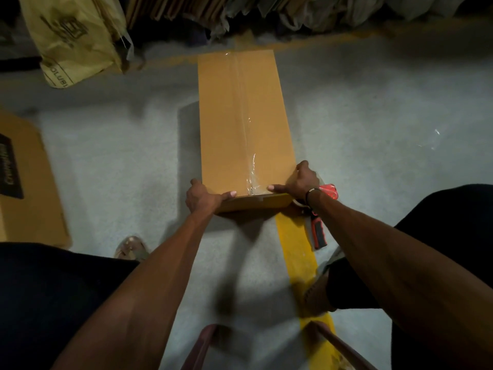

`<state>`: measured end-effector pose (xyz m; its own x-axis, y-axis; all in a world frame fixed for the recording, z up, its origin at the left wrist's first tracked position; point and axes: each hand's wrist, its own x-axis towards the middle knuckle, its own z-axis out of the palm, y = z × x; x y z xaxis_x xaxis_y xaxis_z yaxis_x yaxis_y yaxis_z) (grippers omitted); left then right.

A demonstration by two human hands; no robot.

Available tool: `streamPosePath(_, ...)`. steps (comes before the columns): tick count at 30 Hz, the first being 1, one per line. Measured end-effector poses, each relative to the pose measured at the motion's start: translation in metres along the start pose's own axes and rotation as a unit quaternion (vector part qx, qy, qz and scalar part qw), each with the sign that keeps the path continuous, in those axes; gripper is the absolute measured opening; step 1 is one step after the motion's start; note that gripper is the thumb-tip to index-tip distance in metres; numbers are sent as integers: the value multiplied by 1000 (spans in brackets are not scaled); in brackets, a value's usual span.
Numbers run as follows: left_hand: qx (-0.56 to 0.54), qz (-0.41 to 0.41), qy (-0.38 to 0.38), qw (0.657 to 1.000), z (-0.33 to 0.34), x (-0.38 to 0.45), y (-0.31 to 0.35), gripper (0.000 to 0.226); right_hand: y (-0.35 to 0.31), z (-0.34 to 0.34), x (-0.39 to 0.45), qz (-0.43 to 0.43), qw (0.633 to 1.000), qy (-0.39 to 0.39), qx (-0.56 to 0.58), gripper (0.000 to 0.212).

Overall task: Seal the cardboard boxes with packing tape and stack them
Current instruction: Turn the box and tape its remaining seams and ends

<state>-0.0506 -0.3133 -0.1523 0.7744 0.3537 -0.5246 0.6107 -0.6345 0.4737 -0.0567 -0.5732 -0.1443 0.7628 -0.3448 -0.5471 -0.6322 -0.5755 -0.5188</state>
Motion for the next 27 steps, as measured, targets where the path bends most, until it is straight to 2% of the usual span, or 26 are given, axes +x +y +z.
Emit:
streamPosePath(4,-67,-21,-27,997,-15,11,-13,80,17,-14,11,42,993,-37,103,94)
streamPosePath(7,-58,-30,-48,997,-19,16,-3,67,13,-13,17,53,990,-36,129,100)
streamPosePath(8,-64,-38,-55,996,-18,16,6,76,6,-10,17,42,991,-26,124,105)
streamPosePath(10,-77,-54,-71,993,-9,16,27,116,-11,2,17,26,991,-11,130,117)
streamPosePath(12,-40,-60,-68,995,3,10,45,151,-28,14,15,31,991,8,133,134)
streamPosePath(14,9,-63,-40,997,13,4,52,164,-33,26,11,40,995,36,89,146)
streamPosePath(18,26,-75,-5,997,23,6,53,158,-26,38,10,24,996,82,17,143)
streamPosePath(22,-23,-106,-10,994,21,16,55,142,-26,35,18,40,996,59,46,141)
streamPosePath(25,-80,-95,3,992,17,21,52,124,-25,32,24,55,990,54,116,136)
streamPosePath(27,-73,-89,-11,993,17,21,52,138,-28,34,22,69,987,67,127,140)
